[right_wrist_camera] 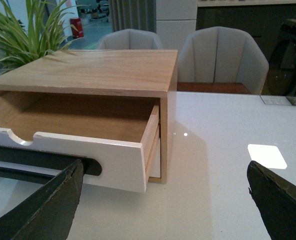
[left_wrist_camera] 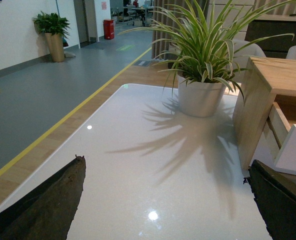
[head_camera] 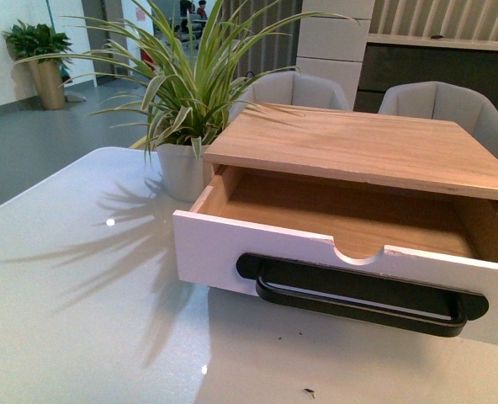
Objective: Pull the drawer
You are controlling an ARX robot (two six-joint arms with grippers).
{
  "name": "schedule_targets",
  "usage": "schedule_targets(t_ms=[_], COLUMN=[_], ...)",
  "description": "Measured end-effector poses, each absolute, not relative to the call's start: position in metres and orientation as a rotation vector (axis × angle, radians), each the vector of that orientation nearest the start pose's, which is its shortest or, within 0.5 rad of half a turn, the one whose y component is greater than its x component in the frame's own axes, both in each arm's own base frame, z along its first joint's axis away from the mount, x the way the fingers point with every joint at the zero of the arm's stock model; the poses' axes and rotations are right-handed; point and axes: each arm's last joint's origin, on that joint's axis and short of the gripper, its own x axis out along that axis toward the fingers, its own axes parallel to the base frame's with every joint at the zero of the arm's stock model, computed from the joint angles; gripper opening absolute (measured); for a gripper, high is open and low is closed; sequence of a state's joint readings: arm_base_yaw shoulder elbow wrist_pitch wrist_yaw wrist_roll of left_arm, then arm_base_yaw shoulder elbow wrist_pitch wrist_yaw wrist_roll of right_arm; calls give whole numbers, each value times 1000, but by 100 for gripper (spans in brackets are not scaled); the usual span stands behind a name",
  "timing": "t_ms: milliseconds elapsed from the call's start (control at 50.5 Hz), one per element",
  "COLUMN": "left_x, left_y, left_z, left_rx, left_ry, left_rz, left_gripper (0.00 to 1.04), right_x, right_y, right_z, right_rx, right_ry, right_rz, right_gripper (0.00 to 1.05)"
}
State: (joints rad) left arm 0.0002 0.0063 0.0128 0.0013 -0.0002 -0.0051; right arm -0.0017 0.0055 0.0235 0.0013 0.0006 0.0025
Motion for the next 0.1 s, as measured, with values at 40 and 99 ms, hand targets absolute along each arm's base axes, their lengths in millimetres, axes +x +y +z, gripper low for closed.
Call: schedule_targets(t_ms=[40, 99], left_x=[97, 97], left_y=[0, 0], left_z=[168, 168], left_rx=[-5, -5], left_ry=[-8, -8], left_rz=[0, 0], left_gripper=[97, 97], right_x=[97, 97], right_y=[0, 0], right_z=[171, 171], right_rx=[2, 2], right_ry=[-19, -19], right_rz=[-2, -2], right_gripper=[96, 96])
